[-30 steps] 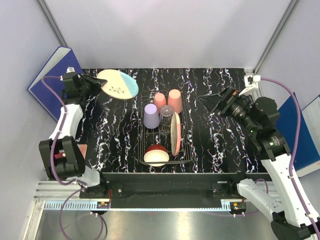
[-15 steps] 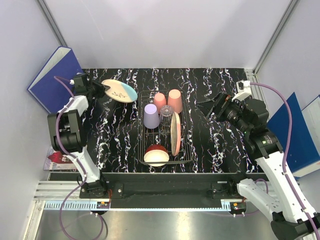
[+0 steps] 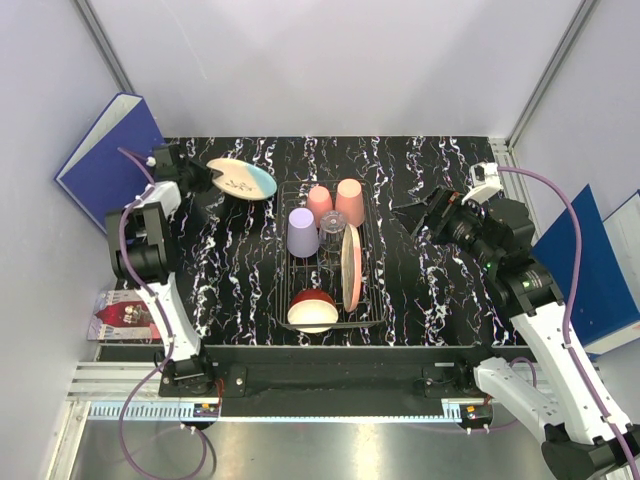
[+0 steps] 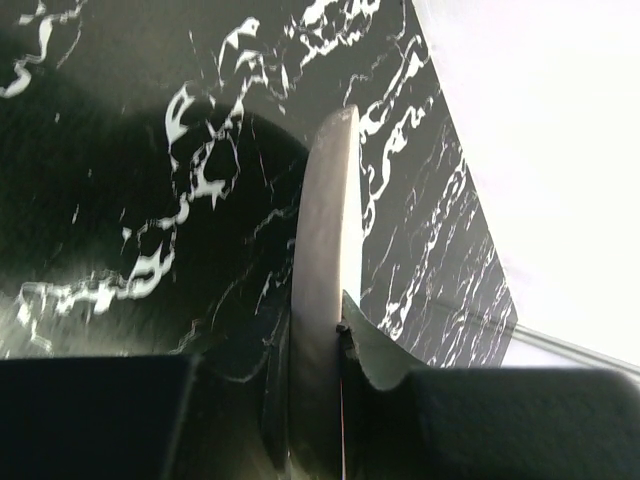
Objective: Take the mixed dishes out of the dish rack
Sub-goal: Place the plate at the center of the board.
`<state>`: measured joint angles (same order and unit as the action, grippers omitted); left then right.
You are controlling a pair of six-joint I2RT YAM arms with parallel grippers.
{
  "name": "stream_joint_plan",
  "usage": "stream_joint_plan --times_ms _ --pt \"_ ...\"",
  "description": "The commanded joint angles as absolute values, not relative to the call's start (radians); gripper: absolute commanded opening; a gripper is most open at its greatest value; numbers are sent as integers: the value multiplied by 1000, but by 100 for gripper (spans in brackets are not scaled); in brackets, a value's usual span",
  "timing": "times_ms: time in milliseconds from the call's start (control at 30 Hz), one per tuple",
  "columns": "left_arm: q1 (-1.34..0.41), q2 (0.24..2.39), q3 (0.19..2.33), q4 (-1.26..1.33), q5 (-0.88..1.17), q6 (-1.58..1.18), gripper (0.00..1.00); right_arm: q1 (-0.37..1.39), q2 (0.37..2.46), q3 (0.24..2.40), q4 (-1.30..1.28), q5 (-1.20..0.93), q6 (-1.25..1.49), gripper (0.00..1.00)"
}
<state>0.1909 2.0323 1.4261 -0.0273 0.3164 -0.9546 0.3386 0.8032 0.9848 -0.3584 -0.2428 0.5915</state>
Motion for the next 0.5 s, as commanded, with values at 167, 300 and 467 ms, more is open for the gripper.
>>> stream_joint_plan --times_ms 167,300,467 --pt "184 2161 1644 -40 347 -1006 0 341 813 982 -337 -204 566 100" --pt "179 2249 1755 -106 348 -1000 0 341 821 979 -339 -198 565 100" --pt "164 2273 1789 -124 353 -1012 0 339 834 979 -339 -193 560 100"
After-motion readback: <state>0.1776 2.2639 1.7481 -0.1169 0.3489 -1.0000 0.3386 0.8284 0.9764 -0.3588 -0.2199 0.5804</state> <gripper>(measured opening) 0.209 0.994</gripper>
